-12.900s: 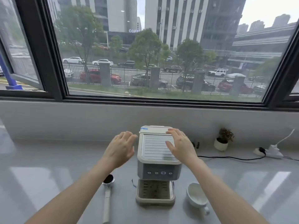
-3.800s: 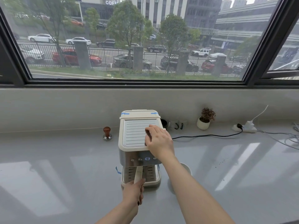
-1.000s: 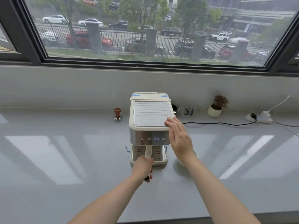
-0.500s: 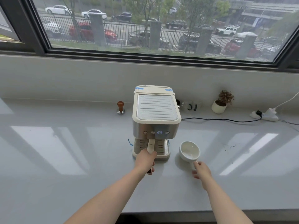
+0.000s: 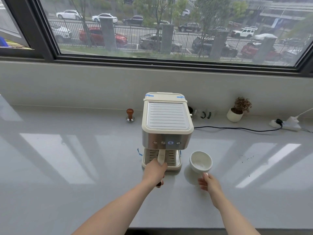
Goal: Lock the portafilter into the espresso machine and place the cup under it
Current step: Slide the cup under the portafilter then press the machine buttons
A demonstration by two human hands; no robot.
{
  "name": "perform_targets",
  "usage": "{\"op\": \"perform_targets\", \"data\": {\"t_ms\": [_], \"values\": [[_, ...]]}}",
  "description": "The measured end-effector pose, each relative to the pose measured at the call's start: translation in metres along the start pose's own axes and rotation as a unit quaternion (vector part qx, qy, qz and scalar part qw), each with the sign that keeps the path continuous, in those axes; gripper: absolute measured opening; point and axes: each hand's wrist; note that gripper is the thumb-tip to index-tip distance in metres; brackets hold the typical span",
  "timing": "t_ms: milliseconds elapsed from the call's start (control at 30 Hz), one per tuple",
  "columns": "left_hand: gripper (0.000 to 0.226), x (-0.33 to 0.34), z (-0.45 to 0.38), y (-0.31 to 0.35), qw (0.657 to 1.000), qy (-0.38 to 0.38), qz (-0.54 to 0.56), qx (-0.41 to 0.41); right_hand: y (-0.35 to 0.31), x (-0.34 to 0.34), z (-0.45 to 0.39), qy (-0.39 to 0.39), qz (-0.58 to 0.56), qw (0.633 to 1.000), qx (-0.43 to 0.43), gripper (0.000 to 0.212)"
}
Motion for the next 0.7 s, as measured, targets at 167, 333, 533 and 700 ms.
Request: {"op": "perform_targets", "data": {"t_ms": [167,333,533,700], "values": [[0.028,0.001,-0.001,-0.001,0.999,-0.011,0.030,-0.002,-0.012,0.010,0.012,-0.049,0.012,0.998,-0.040,0.025],[0.018,0.000,0.002,-0.003,0.989,-0.074,0.130,-0.016,-0.021,0.031,0.015,-0.120,0.052,0.990,-0.049,0.027],[0.018,-0.004,0.004,-0.006,0.982,-0.103,0.160,-0.001,-0.028,0.062,0.008,-0.158,0.078,0.984,-0.041,0.031],[0.017,-0.006,0.003,-0.004,0.989,-0.096,0.115,-0.006,-0.038,0.077,-0.001,-0.176,0.102,0.978,-0.039,0.029]]}}
Point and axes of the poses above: each hand's wrist, its own z-axis away from the middle knuckle, its own x-axis out of the palm, y = z × x, and after that the axes turned 9 degrees about -x, right-handed
